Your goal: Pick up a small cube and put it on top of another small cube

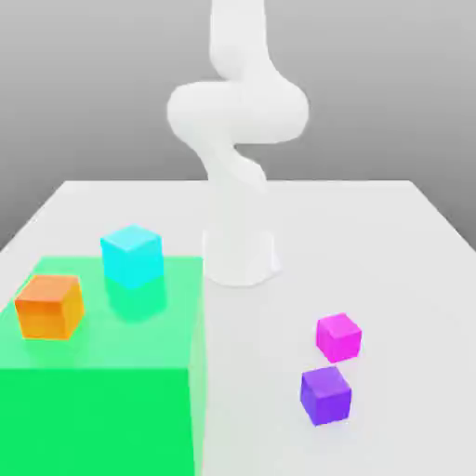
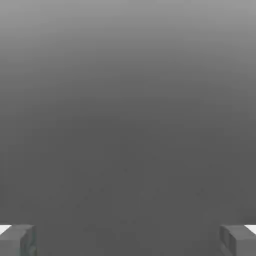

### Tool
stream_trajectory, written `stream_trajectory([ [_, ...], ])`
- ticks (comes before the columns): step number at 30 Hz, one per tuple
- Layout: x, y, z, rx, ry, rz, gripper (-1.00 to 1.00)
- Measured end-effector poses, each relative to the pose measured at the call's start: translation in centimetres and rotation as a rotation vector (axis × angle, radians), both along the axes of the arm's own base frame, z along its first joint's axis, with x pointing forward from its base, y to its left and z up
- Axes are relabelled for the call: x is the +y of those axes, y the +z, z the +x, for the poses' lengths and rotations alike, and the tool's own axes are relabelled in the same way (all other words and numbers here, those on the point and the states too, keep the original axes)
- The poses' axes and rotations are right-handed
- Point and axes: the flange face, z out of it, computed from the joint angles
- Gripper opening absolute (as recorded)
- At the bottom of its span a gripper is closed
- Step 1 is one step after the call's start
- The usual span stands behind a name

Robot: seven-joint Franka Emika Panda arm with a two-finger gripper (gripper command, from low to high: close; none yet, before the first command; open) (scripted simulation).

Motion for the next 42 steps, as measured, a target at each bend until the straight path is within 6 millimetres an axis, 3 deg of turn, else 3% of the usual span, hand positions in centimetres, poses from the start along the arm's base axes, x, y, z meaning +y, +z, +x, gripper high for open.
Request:
stream_trajectory([
  [5, 3.0, -11.0, 5.2, 0.168, 0.042, -0.044, 0.0],
  [11, 6.1, -24.3, 7.1, 0.362, 0.106, -0.079, 0.0],
  [16, 8.4, -35.1, 5.6, 0.522, 0.169, -0.093, 0.0],
  [20, 10.5, -42.9, 2.3, 0.649, 0.234, -0.095, 0.0],
  [22, 10.9, -46.0, 0.9, 0.698, 0.253, -0.09, 0.0],
  [24, 11.0, -48.3, 0.6, 0.71, 0.255, -0.085, 0.0],
  [27, 11.0, -51.5, 0.4, 0.714, 0.256, -0.085, 0.0],
  [28, 11.0, -52.5, 0.4, 0.715, 0.256, -0.087, -1.0],
  [35, 11.0, -52.7, 0.3, 0.715, 0.256, -0.087, -1.0],
  [42, 11.1, -45.9, 1.1, 0.695, 0.28, -0.104, -1.0],
])
